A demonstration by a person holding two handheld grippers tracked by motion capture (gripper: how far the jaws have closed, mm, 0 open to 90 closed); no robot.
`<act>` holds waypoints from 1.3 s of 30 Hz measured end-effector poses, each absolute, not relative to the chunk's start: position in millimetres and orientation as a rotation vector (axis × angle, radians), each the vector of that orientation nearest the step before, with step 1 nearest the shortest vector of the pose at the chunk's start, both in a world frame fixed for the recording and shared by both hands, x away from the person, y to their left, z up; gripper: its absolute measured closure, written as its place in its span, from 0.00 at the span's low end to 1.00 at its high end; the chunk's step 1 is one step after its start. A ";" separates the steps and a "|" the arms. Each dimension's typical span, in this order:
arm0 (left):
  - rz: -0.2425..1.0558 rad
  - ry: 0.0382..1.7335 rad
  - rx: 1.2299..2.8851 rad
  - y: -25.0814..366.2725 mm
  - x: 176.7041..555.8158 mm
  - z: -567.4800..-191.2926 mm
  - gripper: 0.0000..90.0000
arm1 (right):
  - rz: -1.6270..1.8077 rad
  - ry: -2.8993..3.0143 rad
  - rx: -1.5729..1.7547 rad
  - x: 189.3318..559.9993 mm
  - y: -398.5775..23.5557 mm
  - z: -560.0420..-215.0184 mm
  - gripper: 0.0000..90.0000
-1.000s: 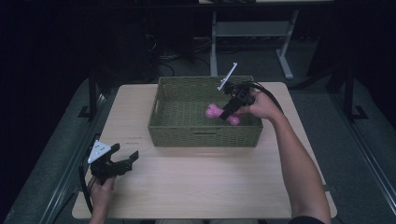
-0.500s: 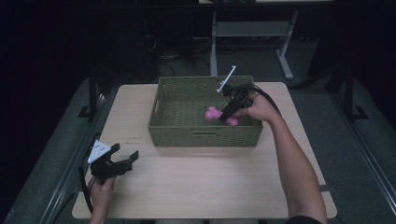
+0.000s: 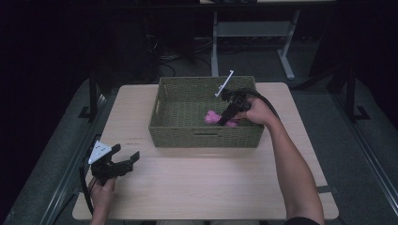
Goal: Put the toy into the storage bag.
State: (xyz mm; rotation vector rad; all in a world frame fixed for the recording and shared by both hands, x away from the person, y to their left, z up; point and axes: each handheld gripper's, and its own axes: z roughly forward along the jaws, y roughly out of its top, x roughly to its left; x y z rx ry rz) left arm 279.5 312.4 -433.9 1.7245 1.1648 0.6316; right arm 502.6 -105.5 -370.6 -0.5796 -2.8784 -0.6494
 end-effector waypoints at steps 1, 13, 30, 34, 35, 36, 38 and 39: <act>0.631 1.165 1.724 312.1 279.4 -433.9 0.15 | -0.649 -2.877 -0.577 502.6 -105.0 -371.4 0.64; 0.633 1.166 1.722 312.4 279.5 -433.8 0.15 | -0.623 -2.870 -0.568 501.8 -98.8 -376.3 0.64; 0.631 1.164 1.724 311.0 279.1 -434.0 0.15 | -0.629 -2.853 -0.637 499.7 -109.3 -380.7 0.60; 0.634 1.159 1.726 311.3 278.7 -433.5 0.15 | -0.652 -2.859 -0.647 496.7 -111.0 -373.3 0.57; 0.634 1.161 1.724 311.3 278.8 -433.6 0.15 | -0.663 -2.861 -0.646 495.6 -111.7 -370.5 0.57; 0.631 1.163 1.721 311.2 278.9 -433.6 0.15 | -0.672 -2.860 -0.648 494.9 -112.2 -368.9 0.56; 0.631 1.163 1.723 311.0 278.9 -433.7 0.15 | -0.683 -2.863 -0.656 493.5 -113.5 -366.1 0.53; 0.632 1.161 1.724 310.8 278.9 -433.8 0.15 | -0.683 -2.866 -0.664 492.7 -114.4 -364.6 0.51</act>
